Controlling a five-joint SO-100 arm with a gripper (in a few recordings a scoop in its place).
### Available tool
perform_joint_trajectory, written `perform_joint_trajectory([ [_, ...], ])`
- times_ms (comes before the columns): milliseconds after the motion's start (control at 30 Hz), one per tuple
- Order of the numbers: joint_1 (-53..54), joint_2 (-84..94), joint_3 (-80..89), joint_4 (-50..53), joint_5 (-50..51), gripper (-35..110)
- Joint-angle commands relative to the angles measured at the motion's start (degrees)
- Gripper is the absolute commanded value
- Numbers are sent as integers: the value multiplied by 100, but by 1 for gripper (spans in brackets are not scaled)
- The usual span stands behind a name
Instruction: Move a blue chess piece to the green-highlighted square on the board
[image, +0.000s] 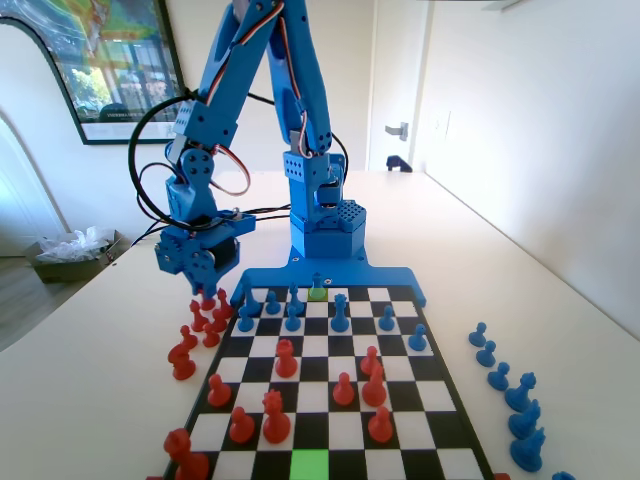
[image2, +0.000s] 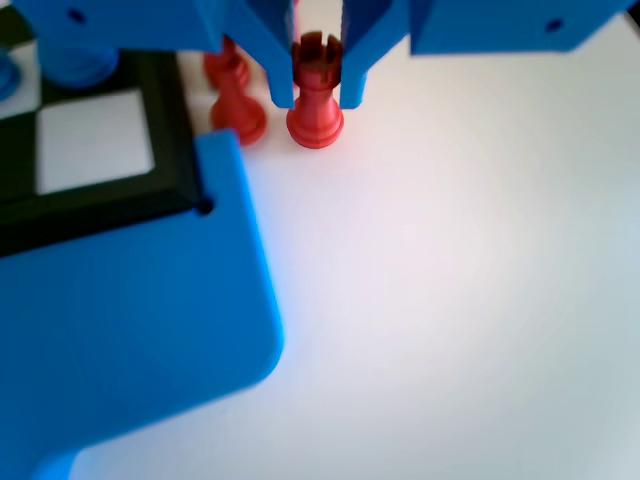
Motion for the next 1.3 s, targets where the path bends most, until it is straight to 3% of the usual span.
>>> perform_joint_trajectory([
  [0,62,141,79,-62,-105,7],
  [533,-35,211,62,-70,18,9],
  [1100,-35,923,-501,1301,-62,9],
  [1267,18,1248,-1002,2320,-176,8],
])
